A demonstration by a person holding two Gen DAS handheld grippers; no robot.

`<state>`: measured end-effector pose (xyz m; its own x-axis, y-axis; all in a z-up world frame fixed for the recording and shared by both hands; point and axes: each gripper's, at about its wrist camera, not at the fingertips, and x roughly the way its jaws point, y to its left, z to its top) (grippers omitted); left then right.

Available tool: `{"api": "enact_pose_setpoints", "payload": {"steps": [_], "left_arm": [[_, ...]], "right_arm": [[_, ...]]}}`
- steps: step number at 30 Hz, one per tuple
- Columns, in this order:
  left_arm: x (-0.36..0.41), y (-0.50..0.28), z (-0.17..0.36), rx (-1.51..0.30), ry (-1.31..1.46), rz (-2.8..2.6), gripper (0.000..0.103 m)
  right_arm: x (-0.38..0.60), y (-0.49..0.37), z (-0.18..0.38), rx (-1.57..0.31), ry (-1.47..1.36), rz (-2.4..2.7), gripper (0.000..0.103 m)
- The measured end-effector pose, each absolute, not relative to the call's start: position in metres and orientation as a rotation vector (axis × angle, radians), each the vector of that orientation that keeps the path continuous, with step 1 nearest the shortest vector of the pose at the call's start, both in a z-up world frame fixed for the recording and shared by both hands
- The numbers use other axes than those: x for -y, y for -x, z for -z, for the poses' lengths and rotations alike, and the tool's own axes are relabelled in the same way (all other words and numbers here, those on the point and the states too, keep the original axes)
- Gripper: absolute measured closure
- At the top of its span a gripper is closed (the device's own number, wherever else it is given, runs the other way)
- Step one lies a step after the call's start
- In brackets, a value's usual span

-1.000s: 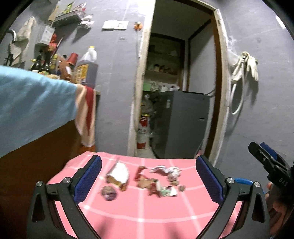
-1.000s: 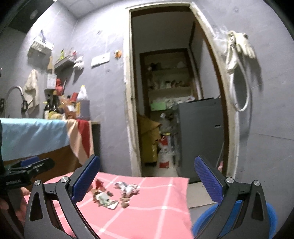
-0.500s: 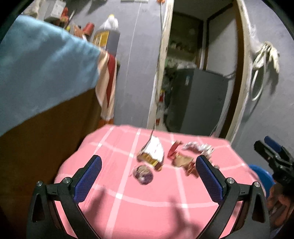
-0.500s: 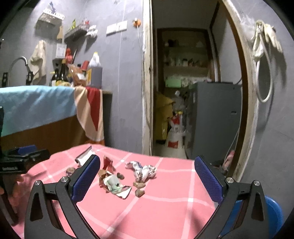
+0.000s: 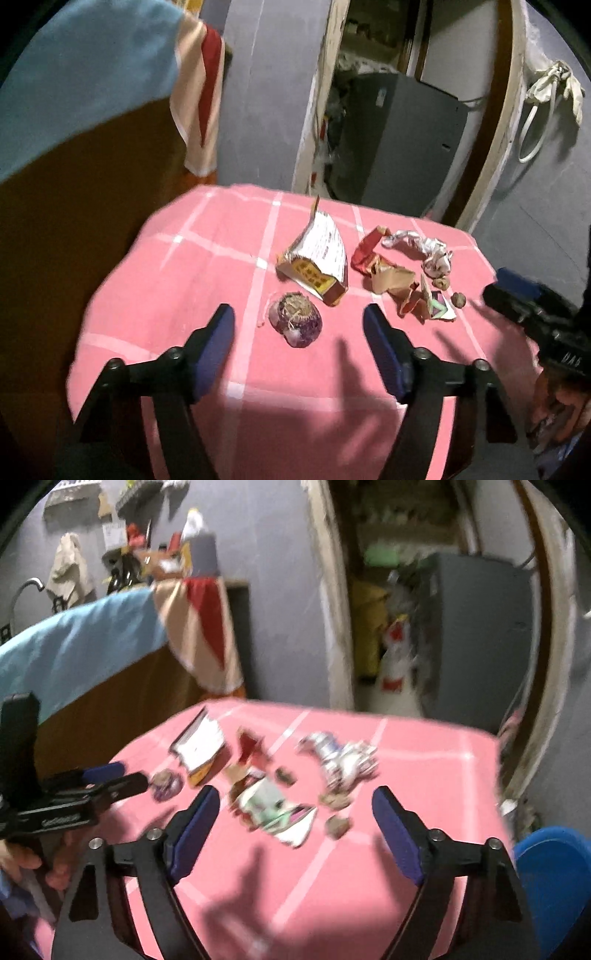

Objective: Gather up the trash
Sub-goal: 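Grasp the green-white paper scrap with the right tool while the left tool grasps the garlic ball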

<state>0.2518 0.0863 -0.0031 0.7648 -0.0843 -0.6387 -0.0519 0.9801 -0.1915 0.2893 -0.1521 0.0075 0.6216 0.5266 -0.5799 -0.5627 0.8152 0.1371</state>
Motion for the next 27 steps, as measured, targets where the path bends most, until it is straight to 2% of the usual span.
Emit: {"api": "enact_pose_setpoints", "payload": {"steps": [2,7,16,18,20,23,27], "left_arm": [[-0.088,-0.258,0.006,-0.724,0.217,0.030,0.048],[-0.092,-0.268,0.011,-0.773,0.235,0.051,0.056],[-0.089,-0.281,0.014,-0.803,0.206,0.061,0.064],[-0.088,-0.282,0.015,-0.808,0.198,0.056,0.066],[-0.087,-0.284,0.015,-0.810,0.193,0.053,0.069],[-0.088,-0.287,0.017,-0.815,0.188,0.041,0.077],[-0.089,-0.286,0.017,-0.815,0.194,0.043,0.079]], "right_arm": [[0.143,-0.294,-0.001,-0.697,0.088,-0.642,0.029],[0.127,-0.306,0.014,-0.796,0.135,-0.662,0.038],[0.108,-0.323,0.022,-0.871,0.226,-0.649,0.041],[0.104,-0.325,0.024,-0.890,0.245,-0.651,0.047],[0.102,-0.324,0.025,-0.889,0.269,-0.653,0.048],[0.098,-0.322,0.028,-0.888,0.300,-0.662,0.061],[0.101,-0.322,0.027,-0.886,0.294,-0.665,0.065]]}}
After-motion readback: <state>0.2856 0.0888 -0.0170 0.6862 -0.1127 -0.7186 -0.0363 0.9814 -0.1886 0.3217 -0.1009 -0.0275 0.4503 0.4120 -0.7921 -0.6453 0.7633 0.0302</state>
